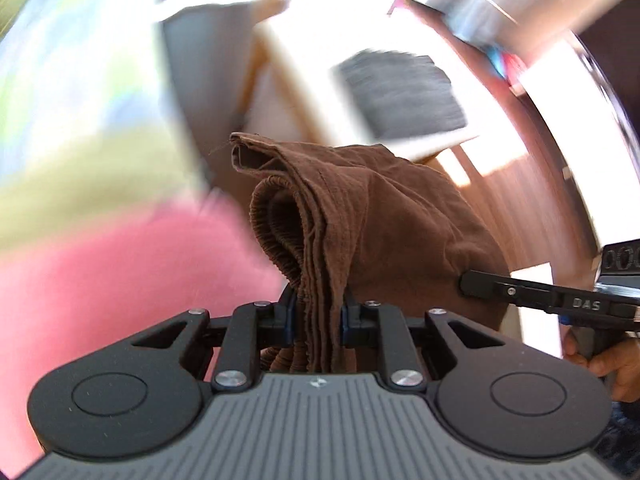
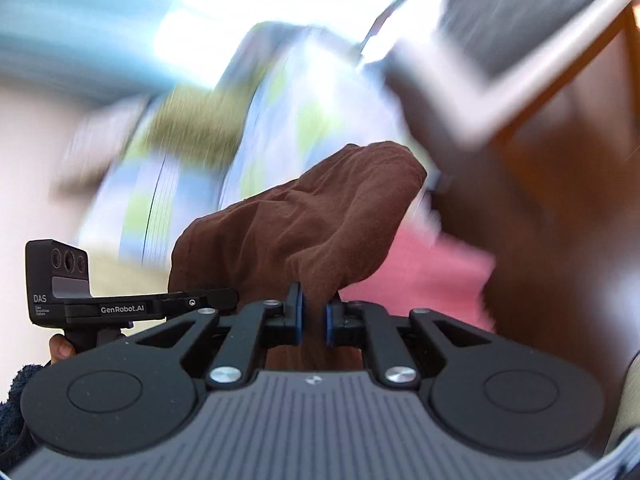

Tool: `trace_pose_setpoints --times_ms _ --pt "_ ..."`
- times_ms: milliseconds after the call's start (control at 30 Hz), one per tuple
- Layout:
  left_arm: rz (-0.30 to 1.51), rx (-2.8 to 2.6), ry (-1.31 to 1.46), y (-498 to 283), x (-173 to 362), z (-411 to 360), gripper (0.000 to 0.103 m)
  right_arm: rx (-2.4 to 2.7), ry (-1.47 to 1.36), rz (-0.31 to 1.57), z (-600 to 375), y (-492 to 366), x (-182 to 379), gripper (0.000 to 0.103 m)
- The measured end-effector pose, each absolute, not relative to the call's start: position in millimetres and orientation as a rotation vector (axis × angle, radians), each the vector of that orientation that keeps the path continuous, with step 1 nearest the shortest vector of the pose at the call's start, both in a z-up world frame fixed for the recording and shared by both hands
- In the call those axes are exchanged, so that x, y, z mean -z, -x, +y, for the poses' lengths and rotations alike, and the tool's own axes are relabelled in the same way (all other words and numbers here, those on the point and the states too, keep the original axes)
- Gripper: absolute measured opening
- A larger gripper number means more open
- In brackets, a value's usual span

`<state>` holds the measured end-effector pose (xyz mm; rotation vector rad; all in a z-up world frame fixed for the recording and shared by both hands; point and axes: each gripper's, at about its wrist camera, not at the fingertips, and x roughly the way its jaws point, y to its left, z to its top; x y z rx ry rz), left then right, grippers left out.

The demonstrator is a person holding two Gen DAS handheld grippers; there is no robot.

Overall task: Fold clothes
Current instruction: 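Carry the shorts with both grippers off the blanket to the white chair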

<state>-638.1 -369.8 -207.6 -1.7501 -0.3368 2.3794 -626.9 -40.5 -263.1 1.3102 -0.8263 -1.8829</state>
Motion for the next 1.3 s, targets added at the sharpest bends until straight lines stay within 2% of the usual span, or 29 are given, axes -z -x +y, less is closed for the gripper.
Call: trace_pose_setpoints --times_ms 267,500,633,800,833,867,933,967,1000,1067,1100,1200,1233,1300 --pt "0.128 -2.115 1.611 869.0 199.6 -259.1 0.023 2.257 -1.134 -1.202 46.4 757.6 265.2 0.009" --pt "0.412 -1.830 1.592 973.8 238.6 -213.6 0.023 2.425 -1.100 -1.528 25.2 792.8 315.8 0.009" --pt "0.477 -1.718 1.595 1008.0 260.7 -199.2 0.023 2.476 -1.118 -1.630 10.6 802.2 337.6 0.009" --pt "0.498 -1.642 1.601 1051.4 298.4 -179.4 0.024 2.528 -1.155 -1.621 3.7 822.4 361.0 0.009" --pt "0.511 -1.619 1.624 1061.3 312.5 -176.8 0.027 2.527 -1.191 -1.615 1.8 827.5 370.7 0.009" --pt "0.520 -1.605 1.651 1064.8 324.0 -181.9 0.036 2.522 -1.233 -1.612 -0.4 831.6 380.1 0.010" --pt "0.583 -1.596 1.738 1072.9 355.6 -186.3 0.045 2.499 -1.314 -1.617 -4.1 838.7 395.4 0.015" --pt "0.591 -1.597 1.752 1070.3 359.6 -193.3 0.049 2.490 -1.365 -1.629 -5.3 842.9 403.8 0.027" --pt "0.584 -1.597 1.773 1070.3 362.2 -198.6 0.051 2.480 -1.403 -1.636 -5.2 846.1 408.4 0.045" --pt "0.569 -1.600 1.796 1073.0 356.1 -203.6 0.054 2.454 -1.443 -1.652 -2.1 849.5 411.9 0.050" --pt "0.578 -1.608 1.802 1072.9 348.8 -207.4 0.055 2.450 -1.449 -1.633 0.1 849.4 409.4 0.059" --pt "0.632 -1.658 1.786 1065.2 325.9 -221.4 0.056 2.448 -1.491 -1.484 10.6 845.6 394.0 0.068" --pt "0.657 -1.687 1.780 1060.5 318.0 -225.7 0.056 2.448 -1.505 -1.418 15.5 843.5 387.8 0.068" --pt "0.690 -1.782 1.765 1046.2 299.2 -238.0 0.056 2.465 -1.513 -1.184 25.3 839.6 370.1 0.068"
